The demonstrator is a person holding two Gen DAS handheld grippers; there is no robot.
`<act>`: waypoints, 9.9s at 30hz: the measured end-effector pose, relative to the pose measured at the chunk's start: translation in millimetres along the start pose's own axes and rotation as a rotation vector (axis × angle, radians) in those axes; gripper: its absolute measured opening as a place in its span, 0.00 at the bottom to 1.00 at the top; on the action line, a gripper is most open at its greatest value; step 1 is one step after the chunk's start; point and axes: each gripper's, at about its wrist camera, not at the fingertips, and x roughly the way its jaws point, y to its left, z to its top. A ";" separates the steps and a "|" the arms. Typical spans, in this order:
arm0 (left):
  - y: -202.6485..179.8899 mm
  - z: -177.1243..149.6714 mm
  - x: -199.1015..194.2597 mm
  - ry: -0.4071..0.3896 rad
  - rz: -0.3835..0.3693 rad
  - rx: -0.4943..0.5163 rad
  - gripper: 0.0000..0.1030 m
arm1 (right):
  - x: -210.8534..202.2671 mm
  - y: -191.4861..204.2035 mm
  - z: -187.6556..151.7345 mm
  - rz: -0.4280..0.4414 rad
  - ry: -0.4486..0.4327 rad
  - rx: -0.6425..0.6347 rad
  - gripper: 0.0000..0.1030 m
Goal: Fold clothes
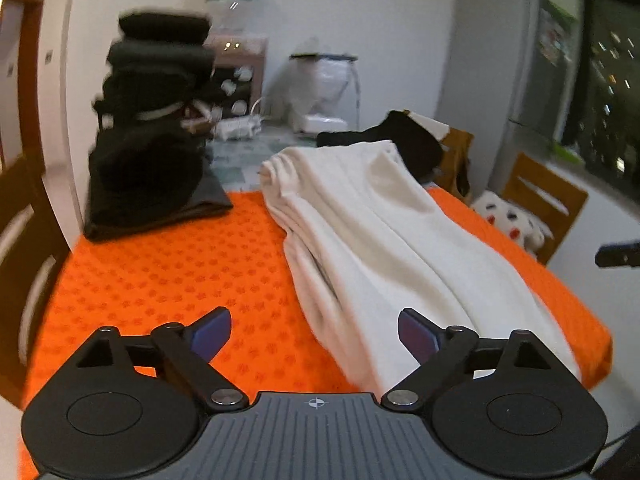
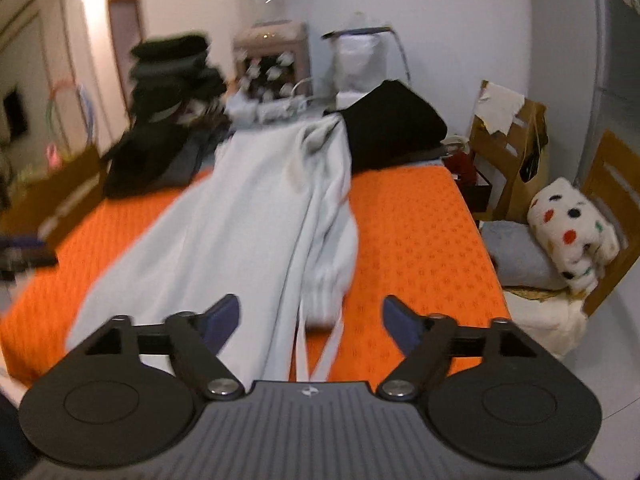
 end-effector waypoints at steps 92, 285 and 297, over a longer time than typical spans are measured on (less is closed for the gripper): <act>0.4 48.5 52.7 0.033 -0.097 -0.210 0.98 | 65.6 25.3 67.2 0.049 0.057 0.037 0.99; -32.8 -54.1 -12.5 0.042 -0.067 -0.174 0.50 | -45.4 50.9 -102.9 -0.039 0.114 0.153 0.90; -26.9 -104.6 -16.6 0.180 -0.198 -0.183 0.63 | 0.8 56.8 -117.2 0.085 0.150 0.152 0.86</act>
